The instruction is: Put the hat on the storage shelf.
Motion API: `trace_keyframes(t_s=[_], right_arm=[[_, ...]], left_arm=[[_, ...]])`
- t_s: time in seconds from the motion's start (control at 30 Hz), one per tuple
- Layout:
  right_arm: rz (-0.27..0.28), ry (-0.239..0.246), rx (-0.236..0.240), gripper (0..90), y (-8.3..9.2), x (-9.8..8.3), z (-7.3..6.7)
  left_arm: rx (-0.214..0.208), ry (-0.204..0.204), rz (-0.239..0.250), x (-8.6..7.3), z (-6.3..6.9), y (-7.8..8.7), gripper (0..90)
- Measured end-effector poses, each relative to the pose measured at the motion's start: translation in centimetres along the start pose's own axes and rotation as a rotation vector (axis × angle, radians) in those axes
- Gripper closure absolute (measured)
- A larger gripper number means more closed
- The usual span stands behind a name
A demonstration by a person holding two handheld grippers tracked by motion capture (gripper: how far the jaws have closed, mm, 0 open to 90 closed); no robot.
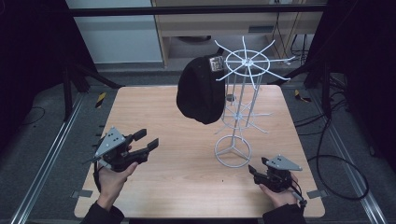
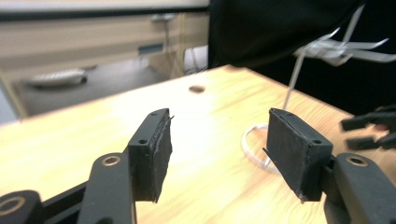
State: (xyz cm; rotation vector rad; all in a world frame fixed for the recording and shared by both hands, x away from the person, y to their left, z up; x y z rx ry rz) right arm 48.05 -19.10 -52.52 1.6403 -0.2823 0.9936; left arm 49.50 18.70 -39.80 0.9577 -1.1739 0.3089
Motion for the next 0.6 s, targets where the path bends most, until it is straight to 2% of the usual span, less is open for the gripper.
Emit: trace_keyframes(t_s=[0.07,0.37,0.47,0.57,0.6], right_arm=[[0.005,0.002,-0.006,37.2,0.0,0.0,0.2],[0.009,-0.023,-0.017,29.2,0.1,-0.1,0.8],[0.009,-0.032,-0.024,26.7,0.1,-0.2,1.1],[0.007,-0.039,-0.035,23.7,0.1,-0.3,1.3],[0.005,-0.04,-0.04,22.7,0.0,-0.3,1.4]], left_arm=[[0.011,0.025,-0.028,-1.5,-0.7,-0.1,38.2],[0.09,0.085,-0.172,-7.8,-3.3,-0.9,33.5],[0.111,0.118,-0.207,-9.6,-4.3,-0.7,32.0],[0.148,0.134,-0.241,-11.3,-5.3,-0.3,29.8],[0.148,0.134,-0.241,-11.3,-5.3,-0.3,29.1]])
Point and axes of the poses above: each handheld gripper's, and its own axes: y roughly backward along the jaws, x roughly out of its top, z roughly to its right, the point moved 9 cm from there along -y, roughly forward along the jaws, and after that the axes turned 12 degrees about -z, right-handed, at the moved point
